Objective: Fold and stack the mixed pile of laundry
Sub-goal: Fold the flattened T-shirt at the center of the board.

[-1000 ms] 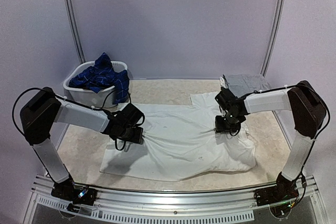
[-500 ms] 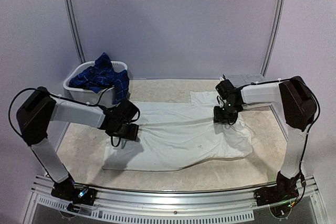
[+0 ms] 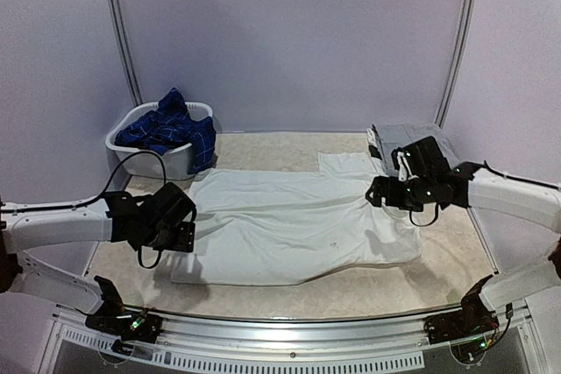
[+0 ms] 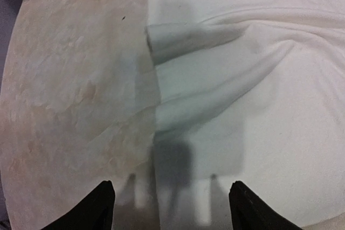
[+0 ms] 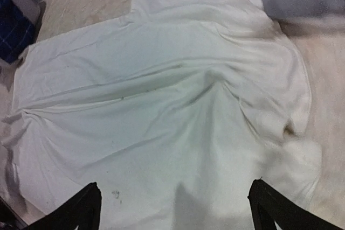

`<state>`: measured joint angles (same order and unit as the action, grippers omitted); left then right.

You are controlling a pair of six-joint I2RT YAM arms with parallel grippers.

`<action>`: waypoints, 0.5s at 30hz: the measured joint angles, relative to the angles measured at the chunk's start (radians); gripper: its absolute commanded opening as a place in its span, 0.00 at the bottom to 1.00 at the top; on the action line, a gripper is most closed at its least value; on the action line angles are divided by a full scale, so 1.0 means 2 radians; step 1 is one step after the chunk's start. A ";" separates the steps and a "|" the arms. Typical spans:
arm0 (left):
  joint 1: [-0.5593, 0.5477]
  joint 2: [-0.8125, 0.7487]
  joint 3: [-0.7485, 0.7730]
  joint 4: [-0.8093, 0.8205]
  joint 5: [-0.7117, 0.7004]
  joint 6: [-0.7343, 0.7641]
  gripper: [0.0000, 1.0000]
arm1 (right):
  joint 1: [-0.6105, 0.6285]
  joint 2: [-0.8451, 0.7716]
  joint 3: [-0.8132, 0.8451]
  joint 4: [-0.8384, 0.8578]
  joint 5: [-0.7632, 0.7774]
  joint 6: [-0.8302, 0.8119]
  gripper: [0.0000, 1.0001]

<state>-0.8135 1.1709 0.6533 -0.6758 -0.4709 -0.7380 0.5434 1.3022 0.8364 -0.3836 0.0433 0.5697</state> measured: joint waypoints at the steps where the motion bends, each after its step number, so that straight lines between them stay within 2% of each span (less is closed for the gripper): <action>1: -0.002 -0.009 -0.007 -0.015 -0.004 -0.013 0.73 | 0.000 -0.024 -0.025 0.010 0.002 0.014 0.99; 3: -0.006 -0.030 -0.021 -0.033 -0.009 -0.040 0.71 | 0.000 -0.086 -0.083 0.024 0.002 0.040 0.99; 7: -0.019 -0.082 -0.065 -0.058 -0.010 -0.100 0.65 | 0.000 -0.158 -0.120 0.023 0.004 0.072 0.99; 11: -0.037 -0.122 -0.106 -0.079 -0.010 -0.150 0.58 | 0.000 -0.185 -0.120 0.014 0.020 0.084 0.99; 15: -0.057 -0.131 -0.122 -0.087 -0.004 -0.184 0.56 | 0.000 -0.186 -0.120 -0.002 0.030 0.087 0.99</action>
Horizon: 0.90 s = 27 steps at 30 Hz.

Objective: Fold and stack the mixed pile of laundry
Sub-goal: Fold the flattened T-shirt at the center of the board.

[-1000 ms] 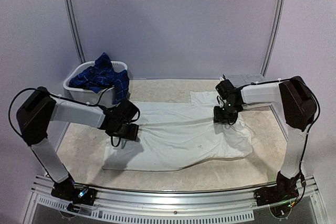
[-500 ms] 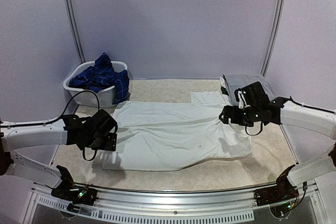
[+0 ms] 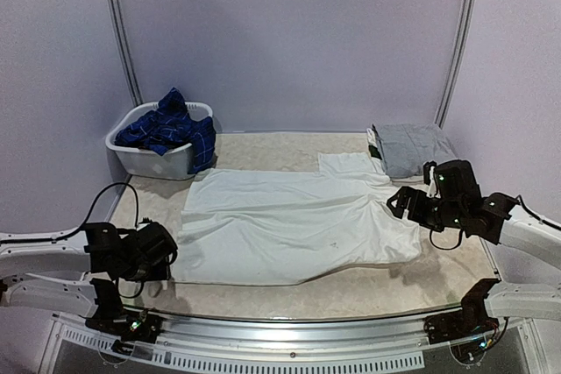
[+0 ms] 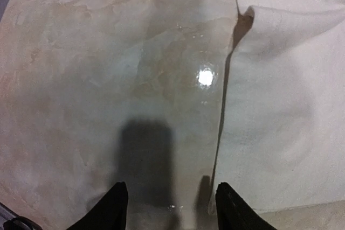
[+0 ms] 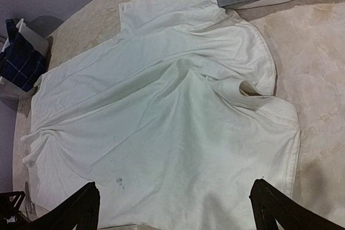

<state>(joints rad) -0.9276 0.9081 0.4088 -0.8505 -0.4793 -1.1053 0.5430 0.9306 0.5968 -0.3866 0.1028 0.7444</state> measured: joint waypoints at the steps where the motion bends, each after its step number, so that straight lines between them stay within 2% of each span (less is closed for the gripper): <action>1: -0.006 0.001 -0.002 0.000 0.002 -0.006 0.56 | 0.000 0.001 0.000 -0.001 0.000 0.000 0.99; 8: -0.043 0.012 -0.006 0.023 0.014 -0.026 0.51 | 0.000 0.017 0.000 0.005 -0.002 0.001 0.99; 23: -0.055 0.071 -0.018 0.087 0.034 -0.023 0.40 | 0.000 0.005 0.000 -0.010 -0.001 0.002 0.99; 24: -0.058 0.075 -0.016 0.088 0.034 -0.023 0.37 | 0.000 0.002 0.000 -0.012 0.000 0.002 0.99; 27: -0.069 0.086 -0.011 0.092 0.034 -0.023 0.21 | 0.000 -0.007 0.000 -0.025 0.004 0.001 0.99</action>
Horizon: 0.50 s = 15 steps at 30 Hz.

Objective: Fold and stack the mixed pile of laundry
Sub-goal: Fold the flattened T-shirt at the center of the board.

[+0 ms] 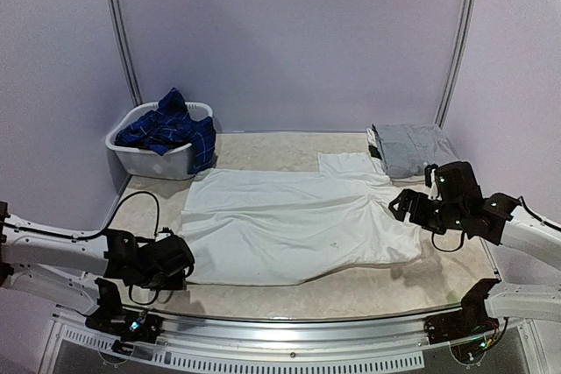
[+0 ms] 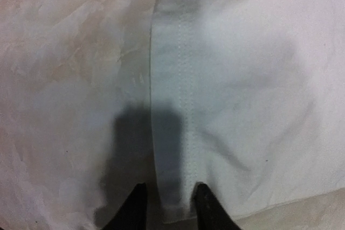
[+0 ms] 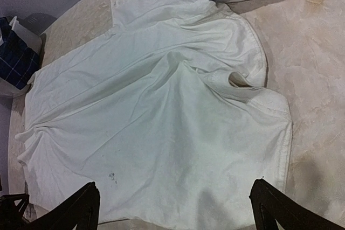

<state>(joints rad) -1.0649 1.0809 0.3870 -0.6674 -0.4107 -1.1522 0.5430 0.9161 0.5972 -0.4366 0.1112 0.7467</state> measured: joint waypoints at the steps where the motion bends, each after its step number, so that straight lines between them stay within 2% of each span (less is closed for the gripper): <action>1: -0.002 0.002 0.000 0.002 0.000 -0.001 0.16 | 0.000 -0.002 0.000 -0.005 0.002 0.000 0.99; 4: -0.007 0.006 0.001 0.010 -0.001 0.000 0.01 | 0.000 -0.004 0.000 -0.017 0.006 -0.002 0.99; 11: -0.012 0.016 0.006 0.014 -0.013 -0.003 0.00 | 0.000 -0.010 0.000 -0.040 0.011 0.002 0.99; 15: -0.013 0.020 0.008 0.015 -0.023 -0.001 0.00 | 0.000 -0.006 0.014 -0.083 0.022 0.026 0.99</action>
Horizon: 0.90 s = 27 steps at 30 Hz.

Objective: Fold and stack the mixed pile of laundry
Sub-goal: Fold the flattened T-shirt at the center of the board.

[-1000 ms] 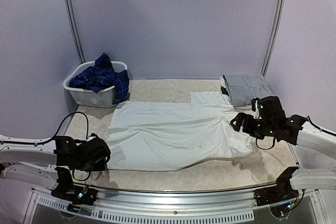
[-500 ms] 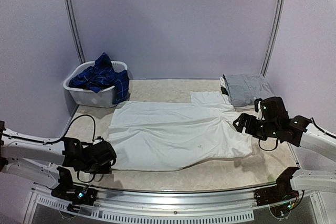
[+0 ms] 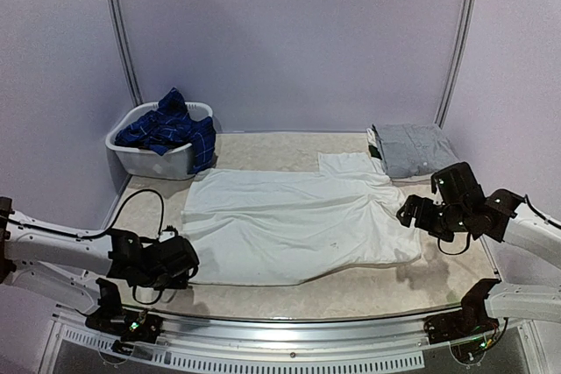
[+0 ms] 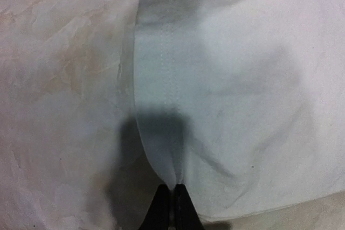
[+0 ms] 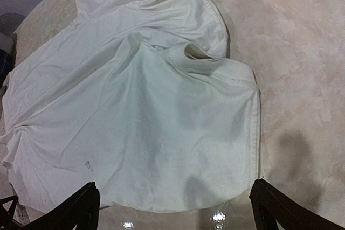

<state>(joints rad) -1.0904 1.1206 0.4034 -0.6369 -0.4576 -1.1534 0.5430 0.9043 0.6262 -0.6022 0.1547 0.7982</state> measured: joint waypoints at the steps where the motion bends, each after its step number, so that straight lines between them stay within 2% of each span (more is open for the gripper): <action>1: 0.000 0.001 0.002 0.000 -0.004 0.001 0.00 | 0.000 0.002 0.006 -0.012 0.001 0.005 0.99; 6: 0.000 0.010 0.029 0.014 -0.033 0.014 0.00 | 0.000 0.005 0.037 -0.077 0.009 0.020 0.99; 11: 0.000 0.032 0.045 0.059 -0.047 0.037 0.00 | 0.000 -0.016 0.019 -0.115 0.012 0.047 0.91; 16: 0.001 0.040 0.051 0.075 -0.048 0.071 0.00 | 0.013 -0.046 -0.069 -0.085 -0.022 0.096 0.83; 18: 0.003 0.039 0.051 0.079 -0.048 0.080 0.00 | 0.024 -0.049 -0.094 -0.071 -0.031 0.119 0.77; 27: 0.008 0.005 0.043 0.084 -0.048 0.092 0.00 | 0.033 -0.034 -0.152 0.050 -0.045 0.168 0.67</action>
<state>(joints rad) -1.0748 1.1305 0.4896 -0.4694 -0.5529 -0.9688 0.6090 0.8371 0.3214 -0.5030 0.0639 1.1347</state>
